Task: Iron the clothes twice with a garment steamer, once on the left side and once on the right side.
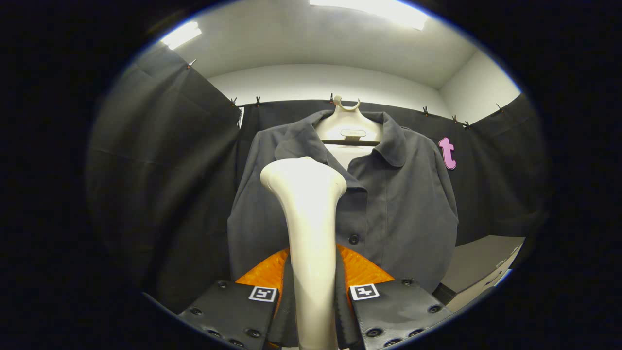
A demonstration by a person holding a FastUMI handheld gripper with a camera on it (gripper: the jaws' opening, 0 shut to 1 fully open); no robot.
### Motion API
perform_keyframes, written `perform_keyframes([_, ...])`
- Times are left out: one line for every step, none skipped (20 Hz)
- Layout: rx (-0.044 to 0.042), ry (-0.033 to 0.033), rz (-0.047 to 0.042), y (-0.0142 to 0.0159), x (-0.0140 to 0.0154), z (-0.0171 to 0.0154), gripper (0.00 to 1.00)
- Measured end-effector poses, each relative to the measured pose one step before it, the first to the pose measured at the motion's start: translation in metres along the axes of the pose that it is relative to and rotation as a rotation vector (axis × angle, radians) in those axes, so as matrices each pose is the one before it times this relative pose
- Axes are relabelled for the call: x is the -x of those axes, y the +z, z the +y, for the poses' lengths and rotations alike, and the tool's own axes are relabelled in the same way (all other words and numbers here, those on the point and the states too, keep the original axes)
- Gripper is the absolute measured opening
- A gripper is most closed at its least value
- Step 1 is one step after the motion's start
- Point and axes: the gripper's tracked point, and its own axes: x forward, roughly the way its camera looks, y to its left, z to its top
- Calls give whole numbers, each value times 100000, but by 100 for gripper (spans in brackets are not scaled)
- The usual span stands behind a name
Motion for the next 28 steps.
perform_keyframes([191, -31, 1394, -460, -460, -62, 41])
perform_keyframes([145, 20, 1309, -444, -356, -82, 41])
perform_keyframes([245, -180, 207, -216, 35, -82, 41])
perform_keyframes([619, -129, -357, -36, -11, -38, 41])
perform_keyframes([371, 159, 328, -134, 130, 175, 41])
perform_keyframes([113, 680, 467, -363, 116, 118, 41])
perform_keyframes([388, 351, 269, -376, -58, 31, 41])
perform_keyframes([608, 81, 410, -396, -57, -1, 41])
perform_keyframes([268, 528, 1186, -615, 139, 181, 41])
perform_keyframes([-91, 895, 1686, -800, 284, 160, 41])
perform_keyframes([-50, 551, 1770, -937, 517, 81, 41])
perform_keyframes([564, -12, 1057, -929, 569, -4, 41])
perform_keyframes([870, -591, 1034, -924, 283, -14, 41])
perform_keyframes([888, -249, 1468, -925, 304, -92, 41])
perform_keyframes([230, 246, 1496, -776, 172, 63, 41])
perform_keyframes([-58, 450, 1639, -896, 194, 65, 41])
perform_keyframes([51, 195, 1796, -922, 322, -43, 41])
perform_keyframes([317, -44, 1523, -910, 293, 6, 41])
perform_keyframes([601, -248, 1359, -1104, 173, 72, 41])
perform_keyframes([671, -89, 1311, -714, 6, 102, 41])
perform_keyframes([609, 164, 1379, -854, 223, 86, 41])
perform_keyframes([491, 567, 1597, -989, 233, 203, 41])
perform_keyframes([575, 808, 1827, -1023, 365, 274, 41])
perform_keyframes([651, 778, 1945, -1158, 193, 217, 41])
perform_keyframes([369, 585, 1683, -1120, -28, 295, 41])
perform_keyframes([385, 596, 1857, -1038, 157, 251, 41])
perform_keyframes([994, 589, 2308, -1048, -79, 361, 41])
perform_keyframes([1259, 659, 2335, -1180, 105, 271, 41])
